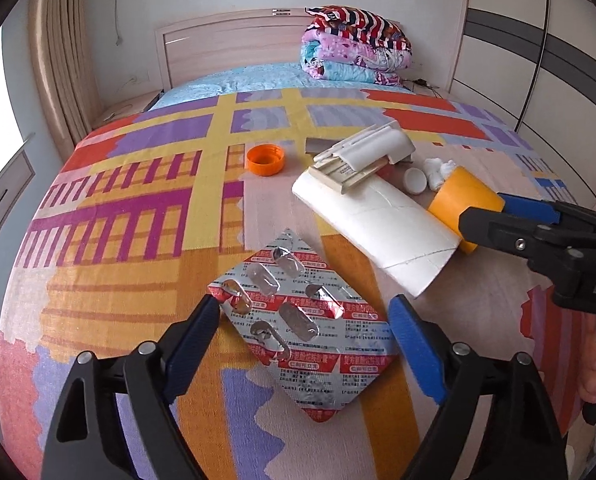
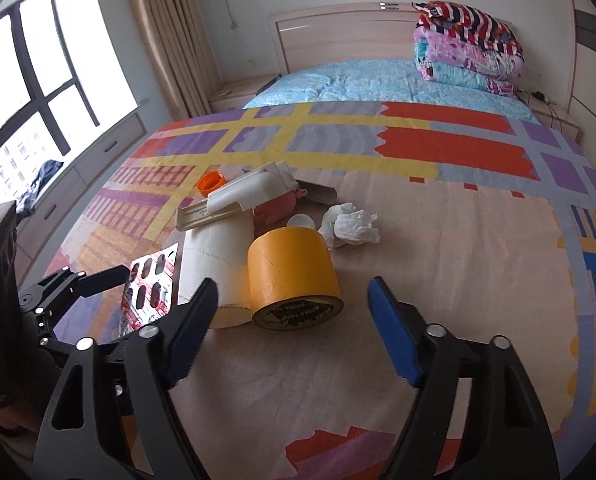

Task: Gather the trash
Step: 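Move the left tool to the pill blister pack while the right tool approaches the orange tape roll, then close the left tool on the blister pack while the right tool grasps the tape roll, then carry the blister pack and tape roll with both tools over the trash bin, then open the left tool dropping the blister pack while the right tool releases the tape roll, then move both tools back over the bed toward the white plastic clip, then close the right tool on the white plastic clip while the left tool grasps a paper label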

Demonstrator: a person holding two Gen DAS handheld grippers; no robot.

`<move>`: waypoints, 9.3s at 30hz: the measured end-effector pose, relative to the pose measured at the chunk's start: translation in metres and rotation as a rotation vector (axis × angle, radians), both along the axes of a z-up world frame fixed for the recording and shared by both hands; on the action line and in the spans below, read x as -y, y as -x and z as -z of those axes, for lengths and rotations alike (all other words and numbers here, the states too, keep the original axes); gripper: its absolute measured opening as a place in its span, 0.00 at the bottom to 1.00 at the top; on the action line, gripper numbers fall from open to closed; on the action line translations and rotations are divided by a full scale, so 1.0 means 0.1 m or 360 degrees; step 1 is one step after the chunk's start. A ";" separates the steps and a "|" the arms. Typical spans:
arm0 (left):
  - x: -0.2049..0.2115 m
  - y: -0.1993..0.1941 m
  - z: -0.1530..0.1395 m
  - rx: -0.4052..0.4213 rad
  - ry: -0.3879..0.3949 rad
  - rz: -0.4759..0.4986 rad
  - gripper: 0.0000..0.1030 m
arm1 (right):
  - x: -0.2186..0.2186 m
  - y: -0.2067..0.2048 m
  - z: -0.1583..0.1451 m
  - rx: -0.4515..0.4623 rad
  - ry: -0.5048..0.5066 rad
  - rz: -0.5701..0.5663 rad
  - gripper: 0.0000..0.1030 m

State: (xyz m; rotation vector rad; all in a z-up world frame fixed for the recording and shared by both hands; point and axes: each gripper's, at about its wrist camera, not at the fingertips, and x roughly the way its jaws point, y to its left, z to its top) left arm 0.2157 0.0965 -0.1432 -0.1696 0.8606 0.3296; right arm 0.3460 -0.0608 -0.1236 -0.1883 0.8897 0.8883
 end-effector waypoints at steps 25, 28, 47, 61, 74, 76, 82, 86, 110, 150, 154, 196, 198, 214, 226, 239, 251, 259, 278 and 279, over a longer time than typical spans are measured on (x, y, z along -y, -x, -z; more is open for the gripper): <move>0.00 0.33 -0.16 0.0105 0.0052 -0.0015 0.56 | 0.21 0.14 -0.10 -0.0011 -0.0057 0.0048 0.47; 0.04 0.41 -0.24 0.0128 0.0044 -0.0001 0.56 | 0.26 0.21 -0.14 0.0007 -0.0056 0.0046 0.47; 0.61 1.10 -0.69 0.0301 0.0021 0.0144 0.56 | 0.78 0.89 -0.53 0.0183 -0.0058 -0.0006 0.47; 0.98 1.71 -0.70 0.0329 0.0056 0.0330 0.56 | 1.22 1.60 -0.53 0.0181 -0.0032 -0.0141 0.47; 1.36 2.04 -0.20 0.0132 0.0111 0.0562 0.56 | 1.32 2.07 -0.11 0.0069 0.0126 -0.0271 0.47; 1.36 2.01 -0.08 0.0074 0.0121 0.0566 0.56 | 1.31 2.10 0.01 0.0037 0.0162 -0.0286 0.47; 1.36 1.94 0.25 -0.0053 0.0178 0.0579 0.56 | 1.26 2.17 0.32 -0.0041 0.0273 -0.0349 0.47; 1.39 1.87 0.47 -0.0144 0.0197 0.0601 0.56 | 1.22 2.21 0.53 -0.0081 0.0367 -0.0393 0.47; 1.59 1.56 1.56 -0.0608 0.0110 0.0600 0.57 | 0.92 2.34 1.53 -0.0040 0.0851 -0.0598 0.47; 1.35 1.70 1.17 -0.0422 0.0259 0.0518 0.71 | 0.94 2.47 1.22 -0.0014 0.0717 -0.0567 0.47; 1.27 1.77 1.07 -0.0380 0.0280 0.0501 0.71 | 0.98 2.48 1.09 0.0006 0.0678 -0.0558 0.47; 0.62 1.29 -0.38 0.0186 0.0053 0.0517 0.71 | 0.94 1.51 -0.19 0.0253 0.0151 -0.0250 0.47; 0.56 1.22 -0.40 0.0204 0.0042 0.0514 0.71 | 0.91 1.46 -0.23 0.0269 0.0127 -0.0244 0.47; 0.09 0.61 -0.49 0.0262 0.0076 0.0465 0.70 | 0.51 0.73 -0.54 0.0224 -0.0065 -0.0170 0.47; -0.28 0.20 -0.45 0.0301 0.0101 0.0501 0.53 | 0.08 0.25 -0.55 0.0164 -0.0093 -0.0175 0.59; -0.47 -0.24 -0.32 0.0340 0.0110 0.0658 0.42 | -0.42 -0.09 -0.43 0.0137 -0.0004 -0.0215 0.65; -0.52 -0.38 -0.24 0.0333 0.0137 0.0789 0.29 | -0.65 -0.19 -0.30 0.0124 0.0075 -0.0314 0.67; -0.52 -0.36 -0.22 0.0321 0.0125 0.0818 0.19 | -0.76 -0.26 -0.22 0.0075 0.0127 -0.0377 0.70; -0.45 0.00 -0.31 0.0325 0.0102 0.0793 0.19 | -0.84 -0.24 -0.14 0.0135 0.0214 -0.0368 0.60; -0.45 0.02 -0.31 0.0329 0.0104 0.0791 0.19 | -0.83 -0.25 -0.14 0.0128 0.0202 -0.0363 0.60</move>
